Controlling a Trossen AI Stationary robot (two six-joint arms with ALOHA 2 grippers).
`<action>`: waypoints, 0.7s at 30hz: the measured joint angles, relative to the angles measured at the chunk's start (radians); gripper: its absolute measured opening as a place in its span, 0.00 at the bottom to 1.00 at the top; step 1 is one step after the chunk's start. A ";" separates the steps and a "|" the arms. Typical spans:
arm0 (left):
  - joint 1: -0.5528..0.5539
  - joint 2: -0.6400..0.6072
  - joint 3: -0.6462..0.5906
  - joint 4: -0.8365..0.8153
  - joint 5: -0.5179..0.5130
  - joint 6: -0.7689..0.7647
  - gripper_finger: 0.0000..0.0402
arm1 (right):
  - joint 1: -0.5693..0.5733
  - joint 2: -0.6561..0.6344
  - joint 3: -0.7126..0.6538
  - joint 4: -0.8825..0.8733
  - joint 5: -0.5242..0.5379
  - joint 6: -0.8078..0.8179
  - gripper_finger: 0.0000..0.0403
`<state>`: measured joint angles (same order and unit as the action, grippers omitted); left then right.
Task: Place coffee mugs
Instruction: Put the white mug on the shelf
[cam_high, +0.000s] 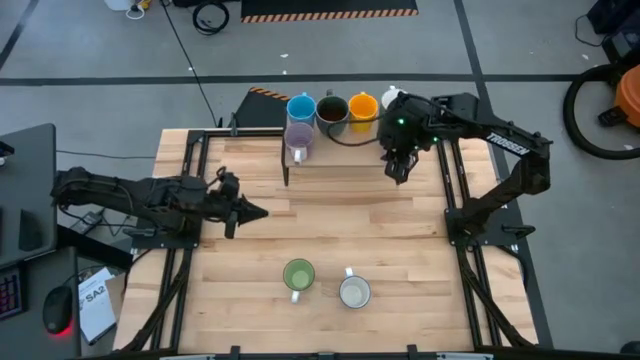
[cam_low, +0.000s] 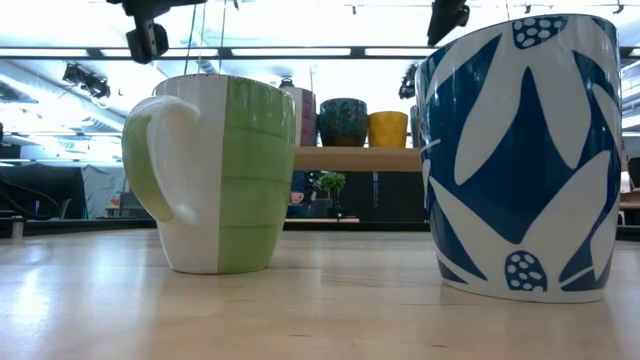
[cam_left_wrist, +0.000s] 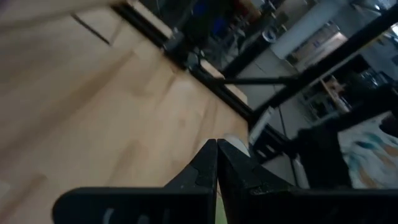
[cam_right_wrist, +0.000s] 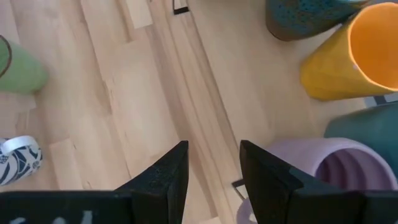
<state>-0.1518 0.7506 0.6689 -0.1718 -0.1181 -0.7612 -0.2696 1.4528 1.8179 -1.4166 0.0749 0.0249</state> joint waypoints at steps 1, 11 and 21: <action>-0.003 0.007 0.000 0.001 0.013 -0.012 0.04 | 0.010 0.000 0.000 0.000 0.007 0.008 0.37; -0.116 0.098 0.000 0.004 0.027 -0.082 0.04 | 0.159 0.000 -0.017 0.025 0.003 0.104 0.37; -0.221 0.206 0.000 0.002 0.028 -0.210 0.04 | 0.363 0.000 -0.122 0.299 -0.059 0.169 0.37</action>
<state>-0.3726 0.9562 0.6687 -0.1702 -0.0904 -0.9713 0.0938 1.4532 1.6962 -1.1174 0.0160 0.1936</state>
